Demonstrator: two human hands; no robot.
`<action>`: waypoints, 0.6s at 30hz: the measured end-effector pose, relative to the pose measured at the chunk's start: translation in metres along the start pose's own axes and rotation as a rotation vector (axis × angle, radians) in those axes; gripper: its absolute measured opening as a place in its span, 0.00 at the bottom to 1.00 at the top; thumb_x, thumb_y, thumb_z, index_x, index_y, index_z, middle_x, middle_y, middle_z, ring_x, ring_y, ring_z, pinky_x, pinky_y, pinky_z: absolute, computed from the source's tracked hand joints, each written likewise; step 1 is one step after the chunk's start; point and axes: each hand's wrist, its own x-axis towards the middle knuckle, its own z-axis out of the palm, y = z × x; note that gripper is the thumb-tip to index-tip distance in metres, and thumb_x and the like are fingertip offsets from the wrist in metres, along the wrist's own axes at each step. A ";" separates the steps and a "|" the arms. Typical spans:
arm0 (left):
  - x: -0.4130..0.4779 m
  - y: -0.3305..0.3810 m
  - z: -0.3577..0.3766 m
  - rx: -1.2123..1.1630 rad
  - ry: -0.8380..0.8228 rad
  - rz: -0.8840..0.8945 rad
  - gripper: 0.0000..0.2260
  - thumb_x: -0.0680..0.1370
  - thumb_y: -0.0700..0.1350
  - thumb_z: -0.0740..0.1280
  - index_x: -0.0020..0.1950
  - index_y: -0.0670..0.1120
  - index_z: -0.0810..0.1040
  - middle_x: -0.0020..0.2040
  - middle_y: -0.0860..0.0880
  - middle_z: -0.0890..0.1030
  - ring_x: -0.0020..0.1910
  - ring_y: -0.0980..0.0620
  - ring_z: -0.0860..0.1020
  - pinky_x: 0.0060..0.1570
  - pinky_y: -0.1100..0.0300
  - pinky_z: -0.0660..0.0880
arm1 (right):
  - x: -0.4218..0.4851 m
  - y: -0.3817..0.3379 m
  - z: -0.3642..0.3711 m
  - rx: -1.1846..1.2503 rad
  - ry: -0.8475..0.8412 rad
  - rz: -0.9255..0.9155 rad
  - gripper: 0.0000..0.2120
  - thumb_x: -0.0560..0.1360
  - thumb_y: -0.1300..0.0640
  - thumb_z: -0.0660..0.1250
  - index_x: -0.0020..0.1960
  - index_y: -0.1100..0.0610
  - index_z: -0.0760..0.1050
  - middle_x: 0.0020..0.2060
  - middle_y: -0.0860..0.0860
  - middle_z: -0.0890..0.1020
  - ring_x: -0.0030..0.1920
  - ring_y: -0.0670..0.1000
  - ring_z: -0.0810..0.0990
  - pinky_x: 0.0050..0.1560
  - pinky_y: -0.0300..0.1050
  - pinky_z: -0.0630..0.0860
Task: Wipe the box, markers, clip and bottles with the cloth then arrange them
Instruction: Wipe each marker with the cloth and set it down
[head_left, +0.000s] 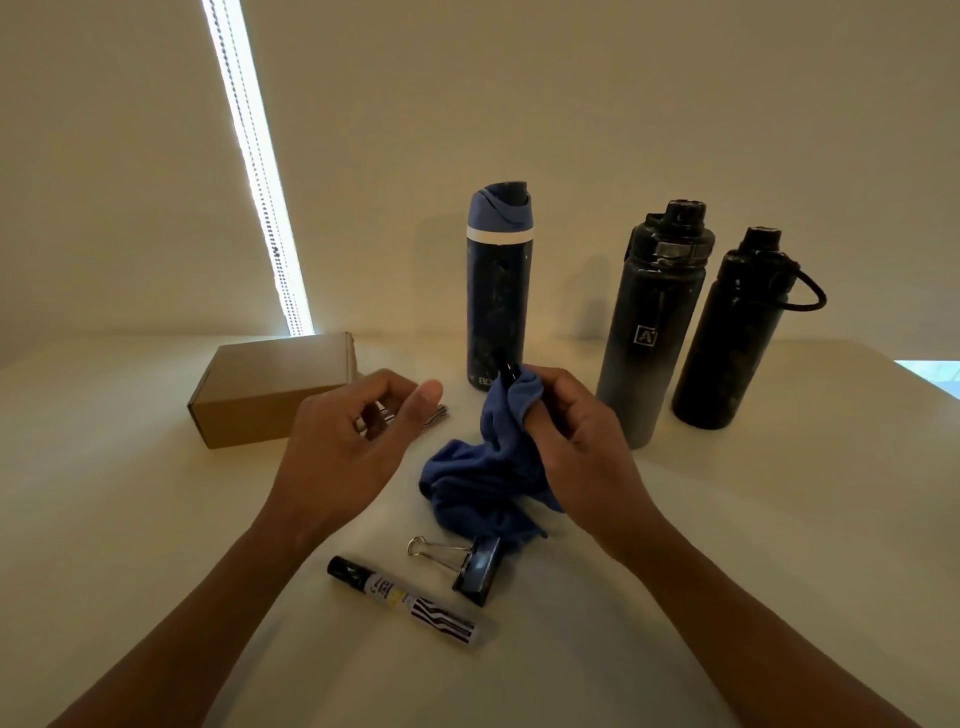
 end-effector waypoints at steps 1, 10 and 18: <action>0.000 0.002 0.000 0.002 0.016 -0.001 0.14 0.81 0.62 0.63 0.51 0.56 0.82 0.42 0.68 0.81 0.37 0.59 0.79 0.34 0.70 0.73 | 0.000 -0.002 0.003 -0.059 -0.028 -0.024 0.13 0.84 0.52 0.57 0.62 0.57 0.75 0.41 0.52 0.82 0.40 0.51 0.81 0.41 0.34 0.79; 0.000 -0.007 0.006 0.132 -0.034 0.039 0.15 0.83 0.64 0.60 0.51 0.56 0.79 0.39 0.57 0.80 0.38 0.56 0.78 0.35 0.64 0.75 | -0.005 0.015 0.018 -0.605 -0.438 0.242 0.32 0.81 0.38 0.56 0.77 0.56 0.59 0.72 0.54 0.69 0.69 0.49 0.69 0.70 0.40 0.62; -0.004 -0.010 0.010 0.009 -0.187 -0.027 0.15 0.84 0.59 0.59 0.47 0.52 0.78 0.32 0.53 0.74 0.31 0.56 0.72 0.33 0.66 0.69 | -0.002 -0.007 0.023 -0.935 -0.659 0.284 0.29 0.84 0.54 0.59 0.79 0.58 0.48 0.78 0.55 0.58 0.76 0.54 0.60 0.69 0.40 0.53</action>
